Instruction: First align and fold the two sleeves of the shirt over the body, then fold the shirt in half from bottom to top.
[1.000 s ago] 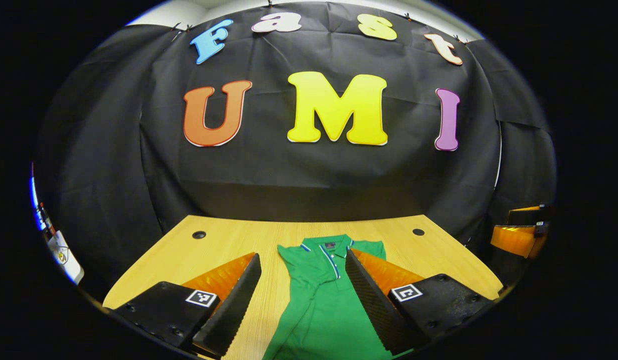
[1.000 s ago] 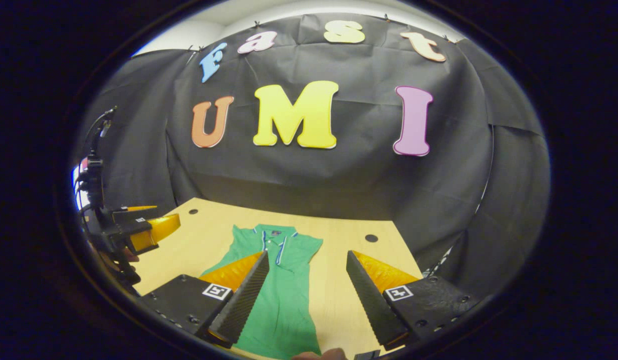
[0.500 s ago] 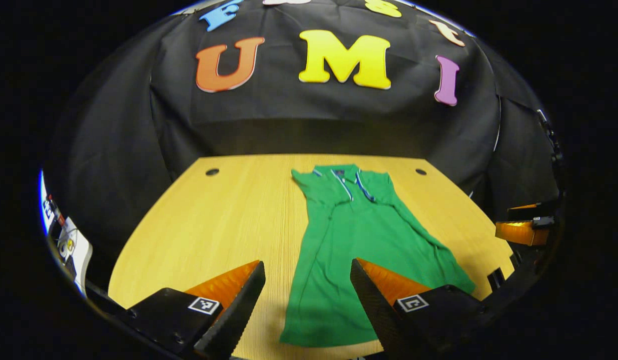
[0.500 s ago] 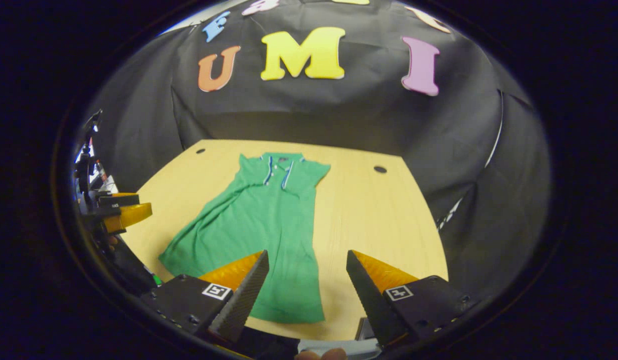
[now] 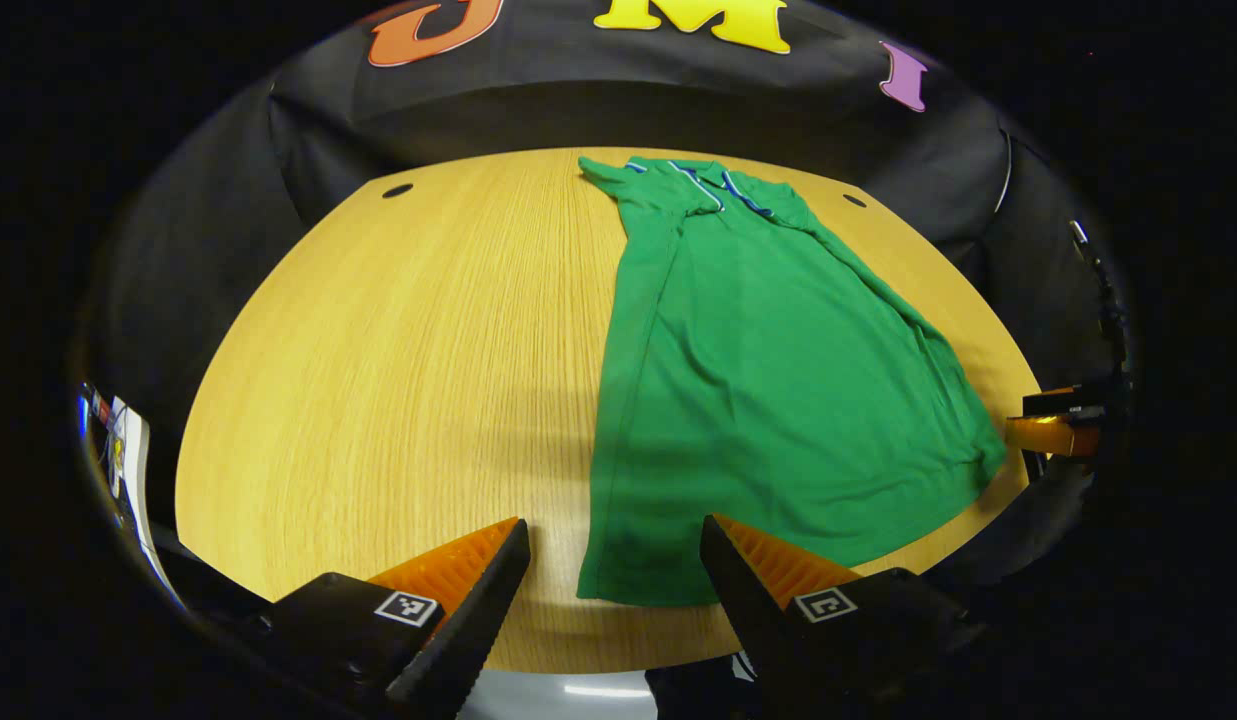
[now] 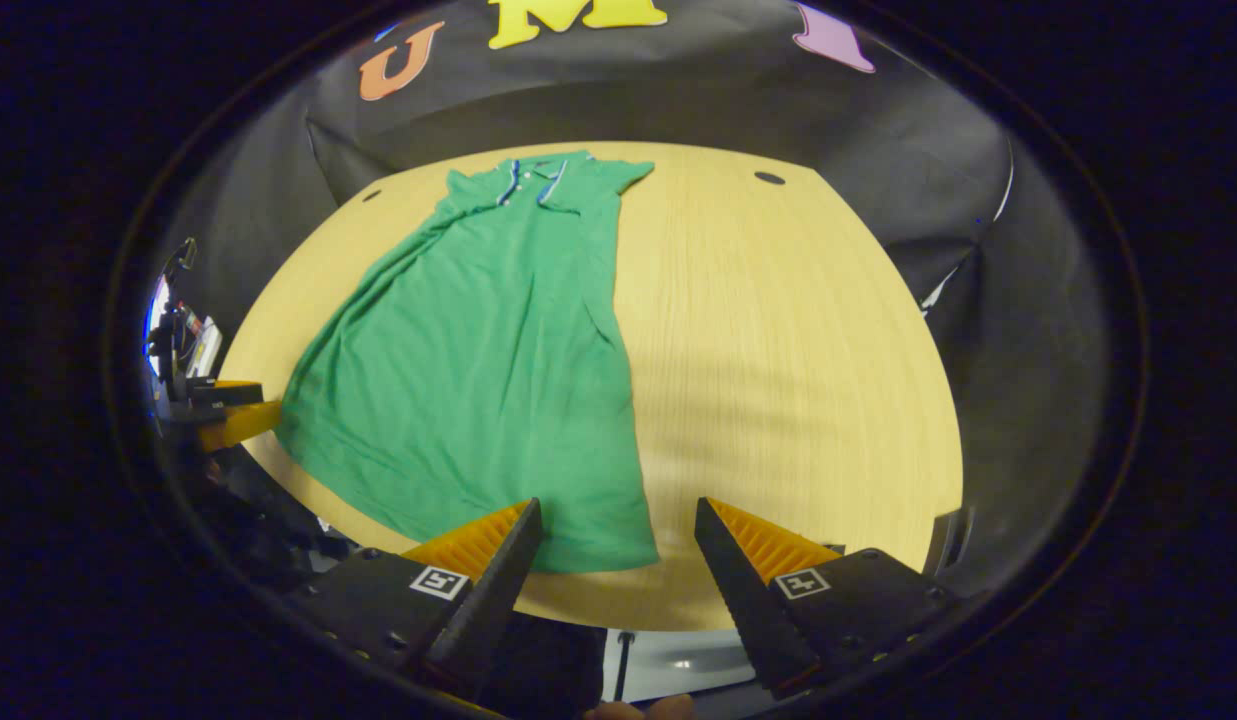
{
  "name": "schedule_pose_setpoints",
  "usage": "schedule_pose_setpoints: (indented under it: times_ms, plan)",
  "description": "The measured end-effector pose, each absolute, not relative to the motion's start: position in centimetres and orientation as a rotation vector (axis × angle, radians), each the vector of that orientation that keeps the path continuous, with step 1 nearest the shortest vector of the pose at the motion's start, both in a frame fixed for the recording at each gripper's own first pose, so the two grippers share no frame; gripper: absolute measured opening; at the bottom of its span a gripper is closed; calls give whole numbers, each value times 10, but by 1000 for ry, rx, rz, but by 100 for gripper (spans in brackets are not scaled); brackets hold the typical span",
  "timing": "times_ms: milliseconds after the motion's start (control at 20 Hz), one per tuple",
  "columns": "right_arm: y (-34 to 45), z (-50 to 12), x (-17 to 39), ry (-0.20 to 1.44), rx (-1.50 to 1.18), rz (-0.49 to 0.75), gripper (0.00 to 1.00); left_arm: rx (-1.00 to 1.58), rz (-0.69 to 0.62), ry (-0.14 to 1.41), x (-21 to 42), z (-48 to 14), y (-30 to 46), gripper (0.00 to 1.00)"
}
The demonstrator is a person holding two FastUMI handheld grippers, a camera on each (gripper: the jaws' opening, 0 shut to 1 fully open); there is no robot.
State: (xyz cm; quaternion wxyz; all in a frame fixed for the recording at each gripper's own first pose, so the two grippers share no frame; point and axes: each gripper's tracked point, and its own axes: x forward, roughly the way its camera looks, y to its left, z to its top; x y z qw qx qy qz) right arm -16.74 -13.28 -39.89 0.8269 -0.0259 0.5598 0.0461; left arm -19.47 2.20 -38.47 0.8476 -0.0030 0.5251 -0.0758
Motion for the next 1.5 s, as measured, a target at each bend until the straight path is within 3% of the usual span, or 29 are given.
schedule_pose_setpoints:
  times_ms: [400, 450, 550, 700, 850, 900, 950, 1000, 1050, 1250, 1500]
  plan:
    - [-133, -423, -170, 1242, -51, 86, 97, 51, -159, 1118, -197, -389, 29, 100]
    - [-134, -423, -171, 1243, -52, 86, 92, 57, -162, 1115, -196, -392, 29, 100]
    - [-131, -424, -171, 1248, -55, 94, 93, 53, -158, 1121, -195, -395, 28, 100]
    - [-127, -424, -174, 1266, -63, 117, 72, 54, -164, 1140, -198, -393, 25, 98]
    - [-121, -424, -175, 1280, -21, 127, 37, 47, -176, 1156, -200, -393, 22, 65]
    - [-117, -424, -177, 1288, 4, 126, 21, 40, -186, 1166, -201, -393, 20, 57]
    - [-117, -424, -177, 1288, 19, 121, 4, 26, -192, 1170, -203, -390, 17, 33]
    - [-115, -423, -178, 1291, 27, 123, 5, 27, -201, 1182, -203, -392, 15, 15]
    - [-115, -424, -176, 1293, 30, 121, 0, 26, -217, 1202, -205, -393, 14, 7]
    - [-113, -411, -169, 1267, 17, 144, 0, -82, -234, 1241, -213, -383, 4, 7]
    - [-113, -377, -144, 1200, 44, 148, 0, -182, -267, 1183, -196, -364, -8, 6]
